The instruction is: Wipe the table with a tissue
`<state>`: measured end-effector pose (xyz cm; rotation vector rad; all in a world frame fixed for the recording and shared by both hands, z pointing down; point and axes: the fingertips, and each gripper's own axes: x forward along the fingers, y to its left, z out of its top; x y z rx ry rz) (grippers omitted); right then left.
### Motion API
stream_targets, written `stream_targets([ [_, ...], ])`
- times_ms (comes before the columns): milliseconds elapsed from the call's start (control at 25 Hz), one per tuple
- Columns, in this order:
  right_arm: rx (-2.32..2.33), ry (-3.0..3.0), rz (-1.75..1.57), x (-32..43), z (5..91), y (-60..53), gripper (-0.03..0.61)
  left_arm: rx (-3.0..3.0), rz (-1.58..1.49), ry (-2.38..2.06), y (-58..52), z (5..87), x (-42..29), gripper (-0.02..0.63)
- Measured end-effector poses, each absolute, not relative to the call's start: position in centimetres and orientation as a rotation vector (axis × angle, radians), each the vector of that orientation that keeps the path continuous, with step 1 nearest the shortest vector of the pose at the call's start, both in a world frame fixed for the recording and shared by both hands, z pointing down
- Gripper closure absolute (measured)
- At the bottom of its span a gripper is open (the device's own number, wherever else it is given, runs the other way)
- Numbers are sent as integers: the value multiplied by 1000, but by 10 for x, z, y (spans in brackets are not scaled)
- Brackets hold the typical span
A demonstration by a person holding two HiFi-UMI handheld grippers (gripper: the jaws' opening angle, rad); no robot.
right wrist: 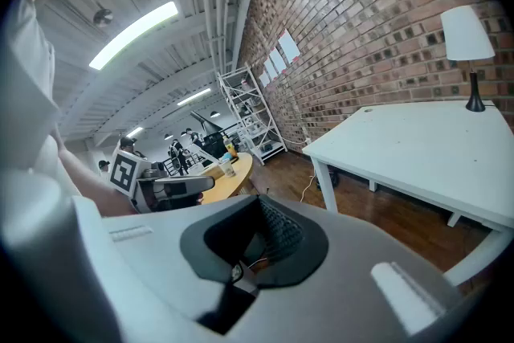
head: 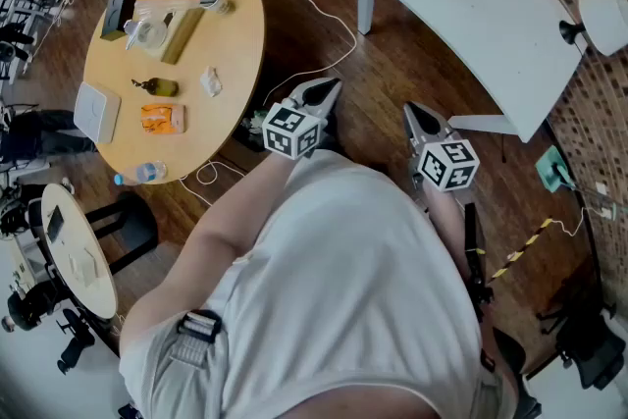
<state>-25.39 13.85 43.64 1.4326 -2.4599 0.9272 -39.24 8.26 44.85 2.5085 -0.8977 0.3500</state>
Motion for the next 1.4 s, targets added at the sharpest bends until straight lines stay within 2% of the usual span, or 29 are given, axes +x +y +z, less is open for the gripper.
stream_targets([
  [280,1403,-2427,924,-302,444,96,571,2479,419,-945,40,476,-466,609],
  [640,1223,-2422,921,-374,460,44,571,2195,534,-1290,15,534,-630,607],
  [960,1129,-2413,884,-423,466,-1,571,2024,646,-1511,-11,563,-732,606],
  [1040,1118,-2405,883,-432,466,-6,571,2017,764,-1570,-20,569,-756,563],
  [1160,1119,-2380,892,-439,470,-12,571,2018,905,-1554,-28,588,-774,551],
  [1400,1177,-2323,928,-431,475,-16,571,1905,986,-1435,-30,632,-781,475],
])
